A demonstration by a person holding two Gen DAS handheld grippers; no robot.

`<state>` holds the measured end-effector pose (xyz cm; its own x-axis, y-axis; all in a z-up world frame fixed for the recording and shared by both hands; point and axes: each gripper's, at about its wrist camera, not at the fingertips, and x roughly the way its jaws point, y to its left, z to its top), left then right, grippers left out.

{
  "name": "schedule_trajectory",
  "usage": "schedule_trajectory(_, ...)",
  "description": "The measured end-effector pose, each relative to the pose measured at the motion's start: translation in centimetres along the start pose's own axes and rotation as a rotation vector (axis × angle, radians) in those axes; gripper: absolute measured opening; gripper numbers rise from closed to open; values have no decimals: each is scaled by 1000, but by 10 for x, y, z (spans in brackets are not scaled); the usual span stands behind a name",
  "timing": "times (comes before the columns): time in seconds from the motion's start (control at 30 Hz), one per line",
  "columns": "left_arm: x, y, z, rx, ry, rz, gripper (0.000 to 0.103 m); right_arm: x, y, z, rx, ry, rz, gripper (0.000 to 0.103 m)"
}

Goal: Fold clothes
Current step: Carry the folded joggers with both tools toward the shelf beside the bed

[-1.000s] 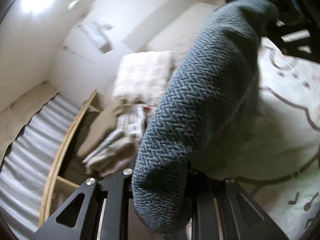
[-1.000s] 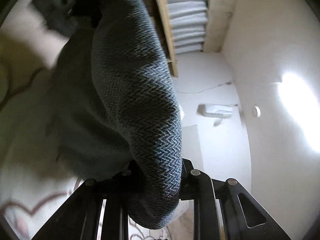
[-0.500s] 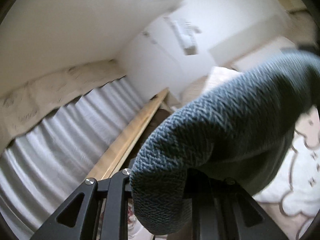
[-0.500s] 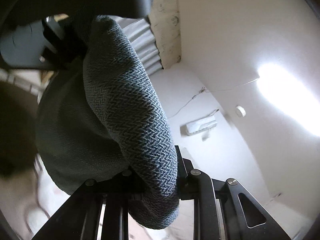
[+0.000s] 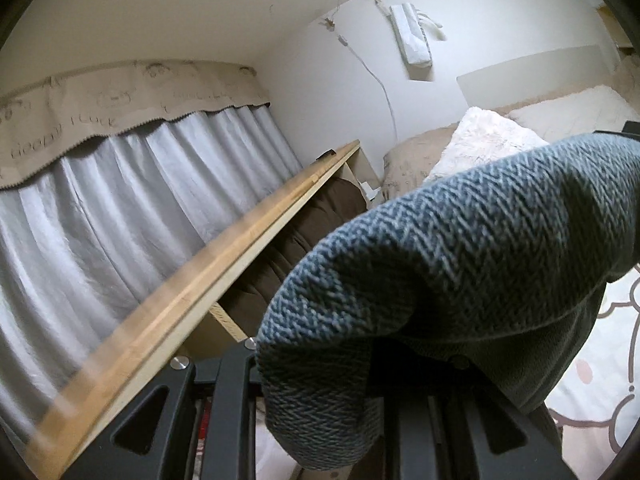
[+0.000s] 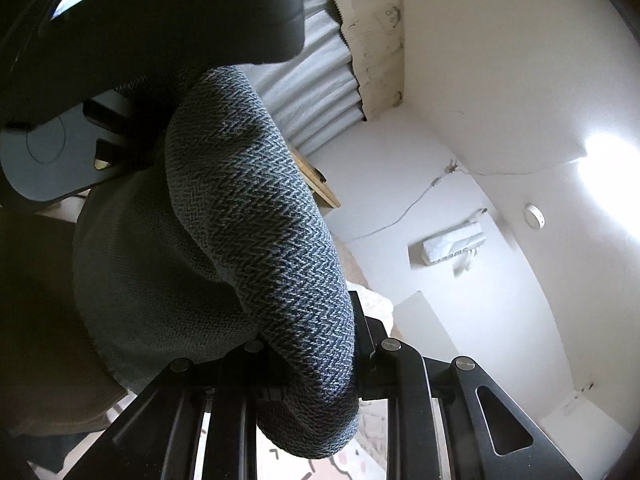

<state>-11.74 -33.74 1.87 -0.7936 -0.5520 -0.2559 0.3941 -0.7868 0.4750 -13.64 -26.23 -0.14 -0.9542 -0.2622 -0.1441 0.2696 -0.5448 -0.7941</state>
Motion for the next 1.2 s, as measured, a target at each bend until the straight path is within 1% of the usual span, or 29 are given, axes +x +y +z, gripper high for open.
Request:
schedule_trajectory(0.1,12,-1,-13,-20,3,-9,20,7,13,3,-16,3,-15,22)
schedule_trajectory(0.23,14,-1,-29,-25,20,-18,20,10,27,7,-29,12,-15,22)
schedule_trajectory(0.3,17,6,-31,-25,22,-22,20,8,32,8,-38,12,-16,22)
schedule_trajectory(0.4,12,11,-42,-6,21,-36,20,2,38,9,-55,9,-15,22)
schedule_trajectory(0.47,4,10,-49,29,14,-47,20,-7,42,8,-71,3,-7,22)
schedule_trajectory(0.53,-15,13,-65,71,8,-73,20,-19,43,7,-60,9,31,22)
schedule_trajectory(0.63,-44,19,-89,136,2,-111,21,-49,41,2,-11,16,143,22)
schedule_trajectory(0.7,-68,23,-116,194,35,-123,21,-71,57,17,-10,0,213,22)
schedule_trajectory(0.8,-95,28,-160,221,123,-167,21,-110,90,12,-30,-27,300,22)
schedule_trajectory(0.83,-102,26,-175,250,143,-164,21,-117,107,11,-49,-35,327,22)
schedule_trajectory(0.9,-111,18,-210,357,162,-134,21,-136,140,9,-93,-47,378,22)
schedule_trajectory(1.0,-119,2,-244,521,132,-79,21,-158,163,-33,-156,-35,436,22)
schedule_trajectory(1.07,-117,-6,-253,601,100,-60,22,-185,166,-72,-194,-4,468,22)
schedule_trajectory(1.1,-115,-9,-256,633,89,-55,24,-198,168,-91,-214,12,484,22)
schedule_trajectory(1.13,-113,-12,-259,666,77,-50,25,-193,174,-93,-225,25,491,22)
schedule_trajectory(1.2,-103,-17,-267,745,70,-41,25,-168,187,-81,-211,56,510,22)
